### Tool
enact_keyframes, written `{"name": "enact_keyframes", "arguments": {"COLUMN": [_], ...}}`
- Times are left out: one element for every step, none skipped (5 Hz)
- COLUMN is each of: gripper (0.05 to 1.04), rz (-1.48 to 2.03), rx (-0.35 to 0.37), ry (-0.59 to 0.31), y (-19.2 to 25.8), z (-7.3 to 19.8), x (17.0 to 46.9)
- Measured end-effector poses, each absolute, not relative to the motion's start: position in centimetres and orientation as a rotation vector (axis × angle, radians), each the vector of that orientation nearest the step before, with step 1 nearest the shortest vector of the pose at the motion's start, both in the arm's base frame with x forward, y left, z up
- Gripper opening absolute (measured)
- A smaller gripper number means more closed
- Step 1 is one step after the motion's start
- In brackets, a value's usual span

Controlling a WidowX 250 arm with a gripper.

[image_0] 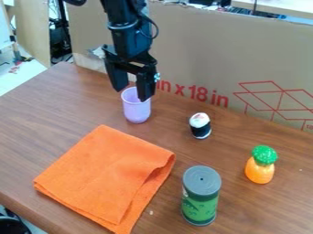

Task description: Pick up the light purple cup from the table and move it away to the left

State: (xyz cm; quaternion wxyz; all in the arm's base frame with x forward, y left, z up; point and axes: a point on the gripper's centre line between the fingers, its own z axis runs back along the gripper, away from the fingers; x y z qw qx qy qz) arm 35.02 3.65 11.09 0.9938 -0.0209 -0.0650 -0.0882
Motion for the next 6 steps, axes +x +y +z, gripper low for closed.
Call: {"name": "enact_keyframes", "arguments": {"gripper": [1.000, 1.000, 1.000, 1.000, 1.000, 1.000], "rz": [-0.137, -0.119, -0.117, -0.116, -0.106, -0.109], "rx": [-0.060, -0.039, -0.029, -0.038, -0.040, -0.042], "ry": [-0.122, -0.100, -0.085, -0.075, -0.068, -0.051], "y": [4.4, 4.8, 5.2, 5.1, 5.0, 4.7], "z": [10.3, 9.0, 8.2, 7.8, 7.3, 6.6], "x": [36.3, 37.1, 37.9, 38.1, 38.3, 38.3]}}
